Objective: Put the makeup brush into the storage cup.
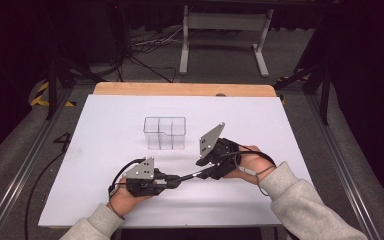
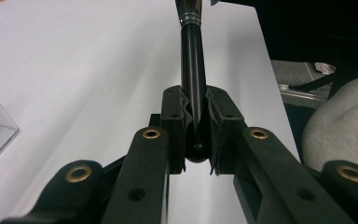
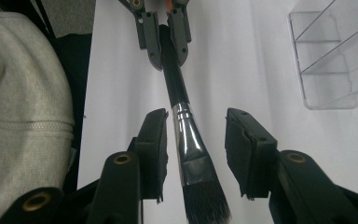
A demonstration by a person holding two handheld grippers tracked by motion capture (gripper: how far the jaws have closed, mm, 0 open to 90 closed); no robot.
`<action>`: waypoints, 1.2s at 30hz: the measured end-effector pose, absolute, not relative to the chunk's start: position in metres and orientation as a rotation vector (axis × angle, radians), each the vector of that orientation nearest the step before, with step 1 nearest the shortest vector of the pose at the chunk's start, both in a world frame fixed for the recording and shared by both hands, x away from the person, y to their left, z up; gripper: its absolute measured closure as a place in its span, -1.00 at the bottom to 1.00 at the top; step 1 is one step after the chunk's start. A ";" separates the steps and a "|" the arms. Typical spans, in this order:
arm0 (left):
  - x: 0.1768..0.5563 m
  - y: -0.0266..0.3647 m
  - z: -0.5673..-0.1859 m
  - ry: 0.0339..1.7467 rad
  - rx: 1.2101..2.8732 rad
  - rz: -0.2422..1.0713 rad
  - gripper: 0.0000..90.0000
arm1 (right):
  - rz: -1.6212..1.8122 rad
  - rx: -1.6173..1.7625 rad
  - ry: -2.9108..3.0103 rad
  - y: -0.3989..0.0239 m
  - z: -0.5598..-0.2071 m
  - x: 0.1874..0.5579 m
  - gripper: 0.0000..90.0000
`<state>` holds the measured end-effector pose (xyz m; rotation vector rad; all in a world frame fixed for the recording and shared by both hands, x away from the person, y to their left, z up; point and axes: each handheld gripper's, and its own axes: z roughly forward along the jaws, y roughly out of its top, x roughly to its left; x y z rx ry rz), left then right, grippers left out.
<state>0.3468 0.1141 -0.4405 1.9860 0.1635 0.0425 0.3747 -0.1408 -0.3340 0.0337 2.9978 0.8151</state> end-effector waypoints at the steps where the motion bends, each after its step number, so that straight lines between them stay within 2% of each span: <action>1: 0.347 0.114 -0.440 0.160 1.983 0.045 0.75 | 0.829 0.039 2.994 -0.142 -0.335 0.375 0.30; 7: 0.345 0.115 -0.441 0.145 1.980 0.064 0.75 | 0.877 0.070 2.988 -0.149 -0.340 0.375 0.25; 20: 0.344 0.117 -0.443 0.135 1.979 0.100 0.75 | 0.946 0.149 2.973 -0.172 -0.342 0.374 0.28; 27: 0.345 0.117 -0.443 0.131 1.981 0.102 0.75 | 0.942 0.161 2.973 -0.180 -0.343 0.373 0.42; 31: 0.344 0.117 -0.444 0.132 1.983 0.101 0.75 | 0.923 0.153 2.974 -0.182 -0.343 0.373 0.59; 36: 0.344 0.117 -0.444 0.126 1.980 0.110 0.75 | 0.913 0.138 2.982 -0.181 -0.342 0.373 0.66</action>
